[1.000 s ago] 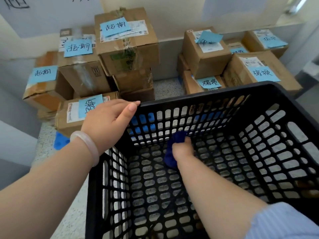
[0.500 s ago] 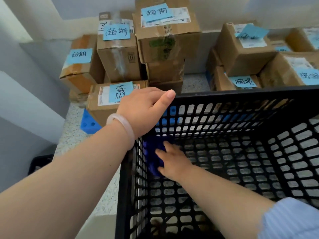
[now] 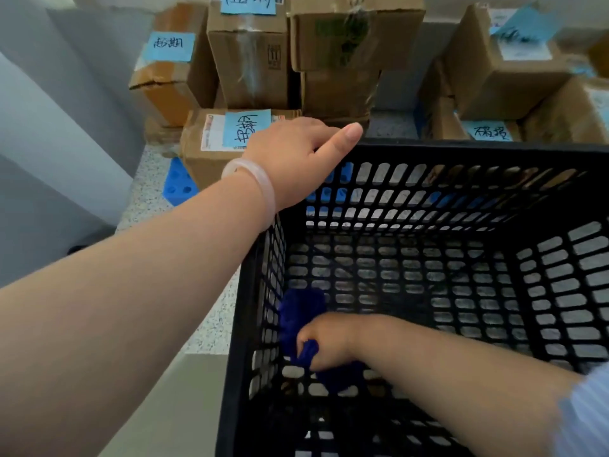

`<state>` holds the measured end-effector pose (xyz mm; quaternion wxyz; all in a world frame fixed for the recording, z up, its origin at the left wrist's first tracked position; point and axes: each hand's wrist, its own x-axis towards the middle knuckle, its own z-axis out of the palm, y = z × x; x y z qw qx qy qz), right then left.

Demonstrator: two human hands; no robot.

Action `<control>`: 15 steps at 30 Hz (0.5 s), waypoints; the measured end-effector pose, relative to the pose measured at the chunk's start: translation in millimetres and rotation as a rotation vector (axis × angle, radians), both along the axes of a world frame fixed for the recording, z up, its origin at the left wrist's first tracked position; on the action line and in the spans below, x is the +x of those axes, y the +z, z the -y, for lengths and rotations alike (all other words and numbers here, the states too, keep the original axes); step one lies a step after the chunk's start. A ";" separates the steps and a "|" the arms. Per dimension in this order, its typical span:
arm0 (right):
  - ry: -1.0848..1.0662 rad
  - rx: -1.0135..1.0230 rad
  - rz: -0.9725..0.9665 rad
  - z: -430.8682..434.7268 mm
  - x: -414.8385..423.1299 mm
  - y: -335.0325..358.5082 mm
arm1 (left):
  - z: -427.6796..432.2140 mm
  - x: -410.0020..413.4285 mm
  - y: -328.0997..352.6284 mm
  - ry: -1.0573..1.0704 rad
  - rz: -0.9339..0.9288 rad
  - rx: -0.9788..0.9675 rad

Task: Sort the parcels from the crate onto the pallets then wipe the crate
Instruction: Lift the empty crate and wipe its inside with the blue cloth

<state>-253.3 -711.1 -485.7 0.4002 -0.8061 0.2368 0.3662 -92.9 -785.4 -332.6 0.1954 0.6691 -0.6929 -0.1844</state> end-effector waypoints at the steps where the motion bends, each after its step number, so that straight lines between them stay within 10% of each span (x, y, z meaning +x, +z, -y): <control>1: 0.043 0.055 -0.037 -7.5 -2.2 0.2 | -0.6 -0.3 -0.2 0.005 0.001 0.005; 6: -0.250 0.176 0.021 22.6 -6.2 18.2 | -3.2 -3.3 2.7 0.024 0.008 0.030; 15: -1.205 -0.084 0.776 79.0 -21.8 35.1 | -1.5 -3.8 1.8 0.024 -0.012 0.012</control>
